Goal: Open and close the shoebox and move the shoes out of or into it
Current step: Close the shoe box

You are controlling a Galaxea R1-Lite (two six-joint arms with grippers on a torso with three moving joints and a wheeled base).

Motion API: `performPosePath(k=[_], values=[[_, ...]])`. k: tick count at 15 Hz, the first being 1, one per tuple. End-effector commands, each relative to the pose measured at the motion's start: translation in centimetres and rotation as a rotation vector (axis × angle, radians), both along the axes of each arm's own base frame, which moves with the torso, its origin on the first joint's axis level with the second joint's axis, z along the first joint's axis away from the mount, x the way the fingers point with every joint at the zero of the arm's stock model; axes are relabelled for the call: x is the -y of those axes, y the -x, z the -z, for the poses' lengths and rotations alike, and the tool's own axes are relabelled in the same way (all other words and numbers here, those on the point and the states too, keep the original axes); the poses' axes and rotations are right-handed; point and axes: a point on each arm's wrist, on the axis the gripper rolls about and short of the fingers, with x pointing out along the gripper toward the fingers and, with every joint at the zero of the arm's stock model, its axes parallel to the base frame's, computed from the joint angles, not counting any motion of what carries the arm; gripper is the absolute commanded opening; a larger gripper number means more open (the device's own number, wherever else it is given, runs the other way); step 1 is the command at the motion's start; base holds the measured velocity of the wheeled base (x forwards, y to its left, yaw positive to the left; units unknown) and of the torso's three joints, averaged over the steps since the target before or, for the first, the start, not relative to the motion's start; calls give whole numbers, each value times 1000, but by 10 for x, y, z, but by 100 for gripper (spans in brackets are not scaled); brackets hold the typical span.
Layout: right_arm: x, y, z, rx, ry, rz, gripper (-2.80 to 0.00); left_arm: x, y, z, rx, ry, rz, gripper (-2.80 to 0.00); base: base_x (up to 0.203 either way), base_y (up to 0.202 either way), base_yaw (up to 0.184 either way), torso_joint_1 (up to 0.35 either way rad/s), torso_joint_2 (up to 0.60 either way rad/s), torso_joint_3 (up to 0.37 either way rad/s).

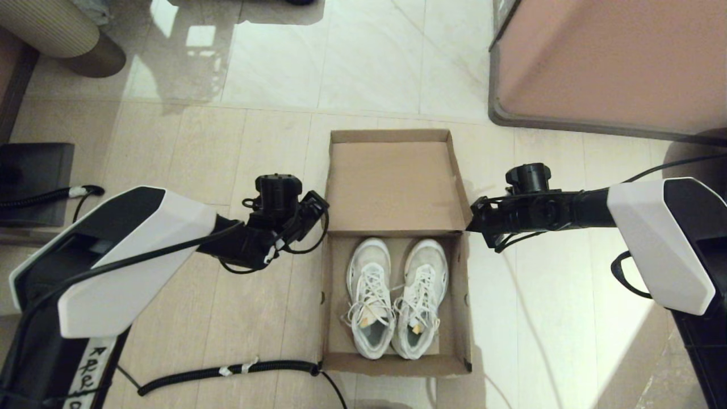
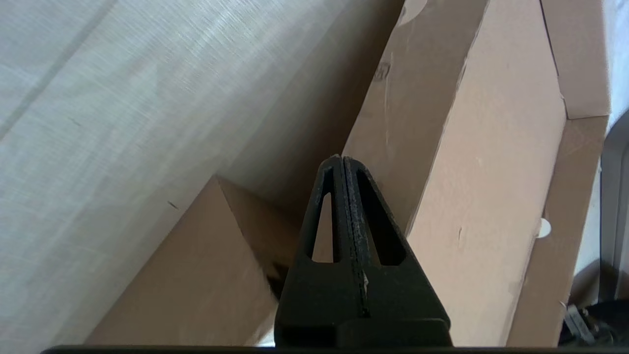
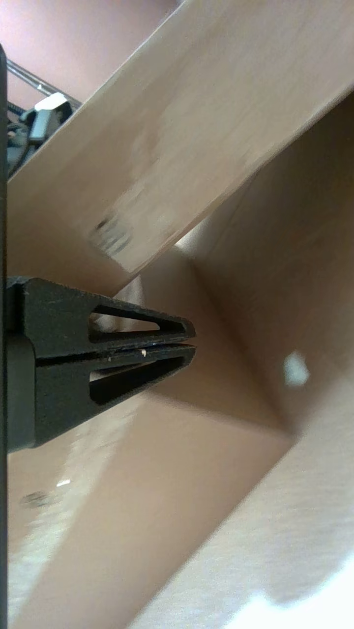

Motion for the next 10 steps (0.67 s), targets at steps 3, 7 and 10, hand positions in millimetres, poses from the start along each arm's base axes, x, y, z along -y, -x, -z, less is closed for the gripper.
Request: performPosePath(k=[3,7,10], values=[[11,-9,15,13,-15,30,-280,12,5,0,5,-2,27,-280,0,0,0,0,0,0],[16,-14,19,38,-36,41,-280,18,6,1,8,-17,45,-280,0,0,0,0,0,0],[27,-20,10,64,-162,117,-280,18,7,1,5,-18,45,-280,0,0,0,0,0,0]])
